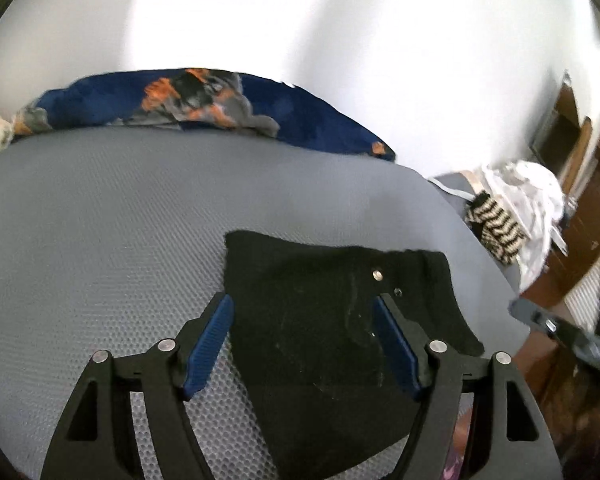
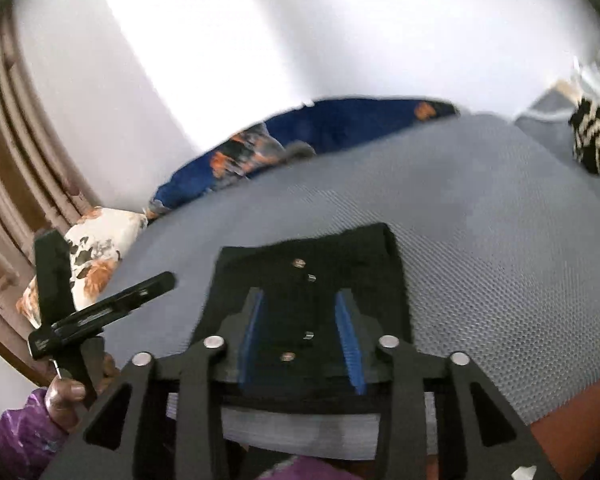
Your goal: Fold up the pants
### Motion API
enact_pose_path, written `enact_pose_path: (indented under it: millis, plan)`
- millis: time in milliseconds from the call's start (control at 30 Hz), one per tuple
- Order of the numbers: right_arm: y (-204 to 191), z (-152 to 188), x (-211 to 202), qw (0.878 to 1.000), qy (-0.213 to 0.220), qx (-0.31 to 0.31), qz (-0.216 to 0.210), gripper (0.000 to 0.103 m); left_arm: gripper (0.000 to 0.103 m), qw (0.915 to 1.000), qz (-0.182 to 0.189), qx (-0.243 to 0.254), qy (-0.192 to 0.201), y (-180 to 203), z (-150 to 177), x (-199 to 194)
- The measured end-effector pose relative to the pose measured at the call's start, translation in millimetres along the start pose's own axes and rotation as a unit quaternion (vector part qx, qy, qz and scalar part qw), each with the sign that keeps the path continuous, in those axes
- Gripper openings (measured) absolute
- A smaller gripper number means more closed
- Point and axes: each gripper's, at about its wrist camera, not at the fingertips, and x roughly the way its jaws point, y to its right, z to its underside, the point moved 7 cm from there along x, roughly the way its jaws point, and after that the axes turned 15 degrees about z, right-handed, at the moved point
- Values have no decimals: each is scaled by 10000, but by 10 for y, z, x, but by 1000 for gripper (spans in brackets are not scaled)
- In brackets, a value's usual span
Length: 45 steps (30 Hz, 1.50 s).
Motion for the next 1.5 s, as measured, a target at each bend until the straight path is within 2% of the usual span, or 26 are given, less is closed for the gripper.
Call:
enact_pose_path:
  millis: [33,200,300,367,533,700,867,1100,1400,1467,1500]
  plan:
    - [-47,25,-34,10000,48,-44,9,38,75,9999,-162,-33,-11,-8,-5,-17]
    - [-137,117,-124,9999,77,-102,-74,43,76,9990,-445,-85,47,9,-22,-85]
    - [-152,148,-128,10000,38,-6,-66,45,76,9987,-501,-96,38,-1,-10,-109]
    - [-166,164,-102,9999,46,-54,94,48,76,9967,-809,-65,16,-10,-3,-130]
    - [-202,202,-100,9987,161,-282,392,53,78,9912,-1301,165,172,44,-44,-239]
    - [-232,199,-120,9979,254,-377,458,59,84,9853,-1628,388,337,115,-102,-359]
    - [-240,198,-129,9980,252,-363,450,64,87,9797,-1864,665,328,195,-134,-379]
    - [-210,192,-154,9980,257,-296,493,71,90,9787,-1857,826,294,288,-151,-365]
    - [-161,190,-122,9987,161,-230,414,71,91,9781,-1897,848,121,276,-94,-291]
    - [-201,154,-119,9993,78,-298,188,71,91,9783,-1883,864,93,247,-64,-289]
    - [-241,116,-123,9994,3,-324,-108,71,91,9791,-1836,865,90,219,-36,-289]
